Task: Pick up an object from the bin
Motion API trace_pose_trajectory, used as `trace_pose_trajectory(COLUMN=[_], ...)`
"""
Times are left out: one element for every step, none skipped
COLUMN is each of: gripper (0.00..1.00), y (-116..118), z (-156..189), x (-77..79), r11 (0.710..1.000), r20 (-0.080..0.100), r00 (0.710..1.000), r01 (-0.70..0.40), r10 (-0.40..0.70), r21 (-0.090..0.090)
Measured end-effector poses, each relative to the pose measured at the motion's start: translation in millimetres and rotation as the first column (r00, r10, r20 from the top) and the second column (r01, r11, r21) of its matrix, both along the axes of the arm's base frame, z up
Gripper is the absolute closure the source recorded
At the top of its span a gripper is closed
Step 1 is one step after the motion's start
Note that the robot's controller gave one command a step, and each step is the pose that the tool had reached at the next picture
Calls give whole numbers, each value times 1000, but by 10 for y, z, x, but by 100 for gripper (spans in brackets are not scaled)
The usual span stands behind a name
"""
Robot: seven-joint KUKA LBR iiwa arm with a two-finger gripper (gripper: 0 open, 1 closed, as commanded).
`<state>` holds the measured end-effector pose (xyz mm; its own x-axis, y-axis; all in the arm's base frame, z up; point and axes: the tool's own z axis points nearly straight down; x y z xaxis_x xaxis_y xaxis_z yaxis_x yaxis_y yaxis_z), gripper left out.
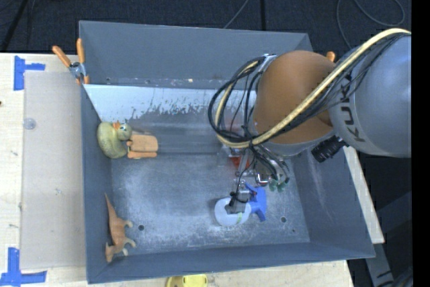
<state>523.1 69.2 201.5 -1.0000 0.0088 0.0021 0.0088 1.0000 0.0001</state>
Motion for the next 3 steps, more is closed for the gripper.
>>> trace_pose_trajectory(gripper=[0, 0, 0], y=[0, -159, -321], z=[0, -163, -309], x=[0, -175, -117], r11=[1000, 999, 1000], r20=[0, 1, -2], r00=[1000, 999, 1000], r01=[0, 39, 3], r10=[0, -39, -3], r21=[0, 1, 0])
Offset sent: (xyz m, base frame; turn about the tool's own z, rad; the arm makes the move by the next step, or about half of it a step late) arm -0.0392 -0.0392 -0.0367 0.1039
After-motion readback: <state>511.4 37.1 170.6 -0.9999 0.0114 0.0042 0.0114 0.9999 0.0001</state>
